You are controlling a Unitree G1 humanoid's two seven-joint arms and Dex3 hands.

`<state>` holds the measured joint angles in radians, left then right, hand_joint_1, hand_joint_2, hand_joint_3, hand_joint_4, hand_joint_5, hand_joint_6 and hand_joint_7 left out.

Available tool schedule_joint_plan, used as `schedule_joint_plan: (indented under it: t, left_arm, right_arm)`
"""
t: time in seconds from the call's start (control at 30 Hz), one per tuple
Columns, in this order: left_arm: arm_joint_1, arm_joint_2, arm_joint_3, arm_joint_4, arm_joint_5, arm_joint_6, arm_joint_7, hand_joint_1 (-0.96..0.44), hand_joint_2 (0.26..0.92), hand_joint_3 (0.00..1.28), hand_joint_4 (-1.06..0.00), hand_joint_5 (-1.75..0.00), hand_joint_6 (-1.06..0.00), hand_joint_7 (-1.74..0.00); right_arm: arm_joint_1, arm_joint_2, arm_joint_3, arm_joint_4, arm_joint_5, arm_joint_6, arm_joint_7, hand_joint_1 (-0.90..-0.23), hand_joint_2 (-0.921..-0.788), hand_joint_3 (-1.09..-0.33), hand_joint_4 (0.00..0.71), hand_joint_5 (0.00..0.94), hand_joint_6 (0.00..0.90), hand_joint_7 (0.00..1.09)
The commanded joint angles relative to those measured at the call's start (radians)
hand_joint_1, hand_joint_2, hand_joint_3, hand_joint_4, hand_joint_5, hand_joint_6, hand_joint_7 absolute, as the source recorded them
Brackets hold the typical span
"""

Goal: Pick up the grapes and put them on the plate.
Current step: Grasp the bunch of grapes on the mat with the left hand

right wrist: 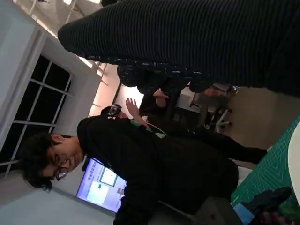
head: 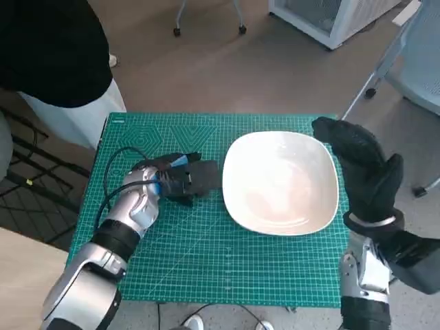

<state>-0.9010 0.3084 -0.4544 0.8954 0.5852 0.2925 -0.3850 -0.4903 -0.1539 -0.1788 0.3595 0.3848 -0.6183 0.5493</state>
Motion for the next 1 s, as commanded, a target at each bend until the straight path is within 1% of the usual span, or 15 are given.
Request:
schedule_joint_plan:
  t: [0.03,0.07,0.1,0.13,0.2,0.23,0.3,0.33,0.4,0.47,0.53,0.6,0.63,0.73,1.0]
  left_arm:
    - [0.005,0.002,0.004,0.027,-0.009,0.001,-0.001,-0.12,0.703,0.02,-0.51,-0.26,-0.30,-0.01]
    - [0.007,0.002,0.006,0.026,-0.011,-0.001,0.004,-0.10,0.694,0.04,-0.49,-0.45,-0.30,-0.01]
    - [0.009,0.001,0.009,0.026,-0.013,-0.003,0.010,-0.09,0.684,0.06,-0.46,-0.72,-0.31,-0.01]
    - [0.011,0.001,0.011,0.026,-0.015,-0.005,0.017,-0.07,0.674,0.08,-0.41,-1.03,-0.32,-0.01]
    - [0.013,0.000,0.010,0.027,-0.012,-0.011,0.033,-0.04,0.677,0.09,-0.37,-1.40,-0.35,-0.01]
    - [0.014,0.000,0.007,0.028,-0.008,-0.014,0.044,0.01,0.682,0.13,-0.39,-1.48,-0.39,-0.02]
    - [0.018,0.000,-0.006,0.026,0.011,-0.021,0.075,0.14,0.690,0.26,-0.48,-1.48,-0.50,-0.05]
    - [0.022,0.001,-0.014,0.021,0.023,-0.022,0.093,0.21,0.689,0.35,-0.53,-1.44,-0.57,-0.07]
    - [0.034,0.006,-0.033,0.002,0.050,-0.024,0.132,0.31,0.695,0.44,-0.58,-1.40,-0.69,-0.10]
    - [0.050,0.013,-0.050,-0.024,0.077,-0.025,0.171,0.26,0.747,0.41,-0.58,-1.38,-0.71,-0.37]
    - [0.064,0.020,-0.062,-0.049,0.100,-0.025,0.201,0.14,0.827,0.30,-0.57,-1.34,-0.64,-0.79]
    - [0.073,0.027,-0.069,-0.068,0.113,-0.024,0.214,0.07,0.876,0.23,-0.55,-1.36,-0.60,-1.00]
    - [0.075,0.029,-0.070,-0.074,0.117,-0.024,0.215,0.05,0.890,0.21,-0.55,-1.38,-0.59,-1.03]
    - [0.075,0.032,-0.065,-0.083,0.115,-0.017,0.201,0.02,0.911,0.18,-0.54,-1.46,-0.59,-1.03]
    - [0.078,0.040,-0.045,-0.097,0.098,-0.024,0.175,0.00,0.919,0.18,-0.51,-1.52,-0.60,-1.02]
  right_arm:
    - [0.020,0.003,0.002,0.011,-0.007,0.009,-0.003,-0.525,-0.921,-0.625,0.236,0.001,0.001,0.50]
    - [0.019,0.004,0.002,0.011,-0.007,0.008,-0.003,-0.525,-0.921,-0.625,0.236,0.001,0.001,0.50]
    - [0.018,0.005,0.003,0.013,-0.007,0.008,-0.003,-0.526,-0.921,-0.625,0.236,0.001,0.000,0.50]
    - [0.017,0.006,0.003,0.014,-0.007,0.008,-0.003,-0.526,-0.921,-0.625,0.235,0.001,0.000,0.50]
    - [0.016,0.006,0.003,0.016,-0.006,0.009,-0.003,-0.526,-0.921,-0.626,0.235,0.000,-0.001,0.50]
    - [0.016,0.006,0.003,0.016,-0.006,0.009,-0.003,-0.526,-0.921,-0.626,0.235,0.000,-0.001,0.50]
    - [0.017,0.006,0.003,0.015,-0.006,0.010,-0.003,-0.527,-0.921,-0.626,0.235,0.000,-0.001,0.50]
    - [0.017,0.006,0.003,0.014,-0.006,0.010,-0.004,-0.527,-0.921,-0.626,0.235,0.000,-0.001,0.50]
    - [0.017,0.006,0.003,0.014,-0.007,0.009,-0.005,-0.529,-0.921,-0.626,0.235,0.000,-0.001,0.50]
    - [0.016,0.006,0.003,0.015,-0.008,0.008,-0.005,-0.530,-0.921,-0.626,0.235,0.000,-0.001,0.50]
    - [0.015,0.007,0.003,0.018,-0.008,0.005,-0.004,-0.530,-0.921,-0.625,0.235,0.000,-0.001,0.50]
    - [0.013,0.007,0.003,0.022,-0.008,0.003,-0.003,-0.531,-0.921,-0.625,0.235,0.000,-0.001,0.50]
    - [0.013,0.007,0.002,0.023,-0.008,0.002,-0.003,-0.531,-0.921,-0.625,0.236,0.001,0.000,0.50]
    - [0.011,0.008,0.003,0.025,-0.007,0.001,-0.003,-0.531,-0.921,-0.623,0.236,0.001,0.000,0.50]
    - [0.011,0.010,0.003,0.027,-0.006,0.000,-0.003,-0.532,-0.921,-0.621,0.239,0.002,0.000,0.50]
